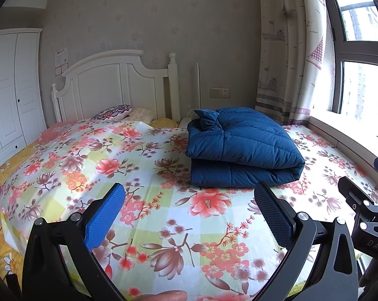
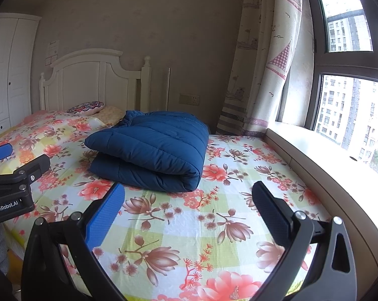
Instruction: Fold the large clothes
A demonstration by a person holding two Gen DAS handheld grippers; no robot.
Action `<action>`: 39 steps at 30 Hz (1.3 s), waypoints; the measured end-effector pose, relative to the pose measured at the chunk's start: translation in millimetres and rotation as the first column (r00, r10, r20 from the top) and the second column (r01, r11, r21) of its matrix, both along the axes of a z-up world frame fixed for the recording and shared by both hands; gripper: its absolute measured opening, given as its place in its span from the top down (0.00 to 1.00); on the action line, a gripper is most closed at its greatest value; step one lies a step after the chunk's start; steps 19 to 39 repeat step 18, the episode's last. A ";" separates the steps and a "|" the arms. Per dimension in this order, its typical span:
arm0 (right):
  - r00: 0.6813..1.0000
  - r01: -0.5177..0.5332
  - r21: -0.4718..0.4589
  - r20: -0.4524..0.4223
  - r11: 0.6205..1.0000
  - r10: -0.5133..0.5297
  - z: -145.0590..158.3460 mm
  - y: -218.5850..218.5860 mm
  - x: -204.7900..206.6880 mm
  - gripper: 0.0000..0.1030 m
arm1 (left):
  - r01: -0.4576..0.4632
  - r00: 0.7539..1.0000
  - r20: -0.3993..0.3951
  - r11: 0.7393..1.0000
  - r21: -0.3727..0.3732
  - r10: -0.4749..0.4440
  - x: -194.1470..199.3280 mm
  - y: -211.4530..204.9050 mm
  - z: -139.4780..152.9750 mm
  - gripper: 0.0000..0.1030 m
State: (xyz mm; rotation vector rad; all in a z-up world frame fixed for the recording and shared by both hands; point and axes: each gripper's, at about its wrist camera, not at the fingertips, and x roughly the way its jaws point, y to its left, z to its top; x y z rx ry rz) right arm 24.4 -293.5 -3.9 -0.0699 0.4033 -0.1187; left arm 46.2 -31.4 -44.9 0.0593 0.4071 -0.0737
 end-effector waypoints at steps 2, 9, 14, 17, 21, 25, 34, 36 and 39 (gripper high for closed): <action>1.000 -0.001 -0.001 -0.002 1.000 0.001 -0.2 0.2 -0.1 0.02 | 0.000 1.000 0.001 1.000 -0.001 0.000 0.1 0.3 -0.4 0.04; 0.999 -0.018 -0.005 -0.028 1.000 0.018 -8.9 2.3 3.9 0.02 | 0.014 0.999 0.033 1.000 -0.024 -0.013 -3.4 -1.0 -8.5 0.04; 0.994 -0.041 0.009 -0.096 0.999 0.042 -28.7 -1.7 21.1 0.02 | 0.122 0.983 -0.137 0.992 0.015 -0.118 36.2 0.6 -25.3 0.04; 0.978 -0.082 0.030 -0.192 0.996 0.086 -40.3 -19.0 45.0 0.03 | 0.084 0.962 -0.263 0.996 0.006 -0.079 83.6 35.0 -33.8 0.04; 0.971 -0.082 0.031 -0.223 0.996 0.087 -42.8 -28.7 53.5 0.03 | 0.021 0.958 -0.285 1.000 0.015 -0.016 109.6 63.4 -33.2 0.04; 0.971 -0.082 0.031 -0.223 0.996 0.087 -42.8 -28.7 53.5 0.03 | 0.021 0.958 -0.285 1.000 0.015 -0.016 109.6 63.4 -33.2 0.04; 0.971 -0.082 0.031 -0.223 0.996 0.087 -42.8 -28.7 53.5 0.03 | 0.021 0.958 -0.285 1.000 0.015 -0.016 109.6 63.4 -33.2 0.04; 0.971 -0.082 0.031 -0.223 0.996 0.087 -42.8 -28.7 53.5 0.03 | 0.021 0.958 -0.285 1.000 0.015 -0.016 109.6 63.4 -33.2 0.04; 0.971 -0.082 0.031 -0.223 0.996 0.087 -42.8 -28.7 53.5 0.03 | 0.021 0.958 -0.285 1.000 0.015 -0.016 109.6 63.4 -33.2 0.04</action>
